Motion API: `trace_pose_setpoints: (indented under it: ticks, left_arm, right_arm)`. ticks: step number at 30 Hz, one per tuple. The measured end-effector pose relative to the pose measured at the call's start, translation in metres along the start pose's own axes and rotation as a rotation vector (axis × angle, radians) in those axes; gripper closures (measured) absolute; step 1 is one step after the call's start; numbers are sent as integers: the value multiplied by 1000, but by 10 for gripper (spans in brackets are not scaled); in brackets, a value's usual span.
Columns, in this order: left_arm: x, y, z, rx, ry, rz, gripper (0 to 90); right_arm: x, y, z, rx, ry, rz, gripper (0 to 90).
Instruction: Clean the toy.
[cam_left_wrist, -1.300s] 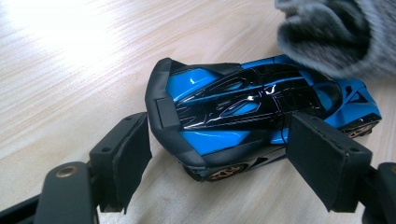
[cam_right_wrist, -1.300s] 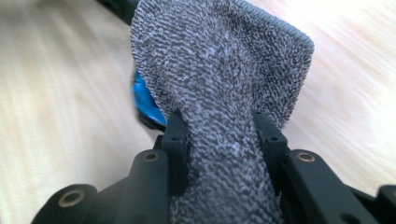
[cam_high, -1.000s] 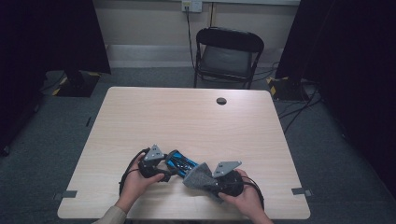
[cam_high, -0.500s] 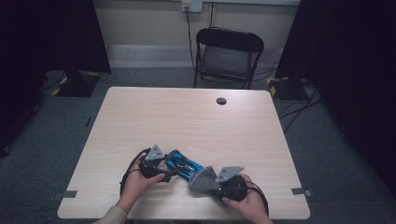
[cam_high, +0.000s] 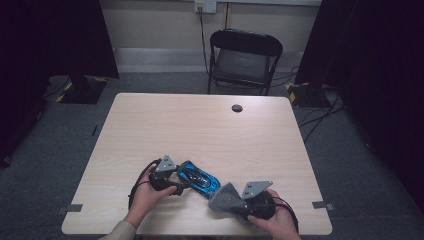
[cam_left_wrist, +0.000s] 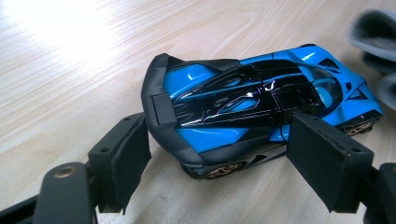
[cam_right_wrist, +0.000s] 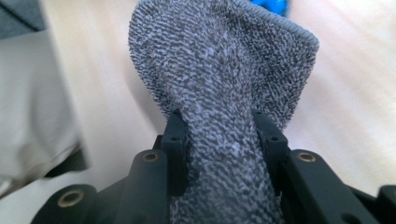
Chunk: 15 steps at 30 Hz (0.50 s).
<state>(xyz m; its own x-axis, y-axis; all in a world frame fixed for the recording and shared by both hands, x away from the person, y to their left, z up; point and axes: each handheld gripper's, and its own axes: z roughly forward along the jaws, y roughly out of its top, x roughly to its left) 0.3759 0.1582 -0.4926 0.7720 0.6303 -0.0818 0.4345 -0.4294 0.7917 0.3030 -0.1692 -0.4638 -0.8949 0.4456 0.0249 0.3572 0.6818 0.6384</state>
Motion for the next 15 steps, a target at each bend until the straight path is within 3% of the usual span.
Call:
trace_pose_setpoints:
  ticks: [3, 15]
  left_arm:
    - [0, 0, 0, 1, 0, -1, 213]
    - [-2, 1, 1, 5, -2, 6, 212]
  right_arm:
    - [4, -4, 0, 20, 5, -9, 639]
    - [-17, 7, 14, 39, -83, 24, 640]
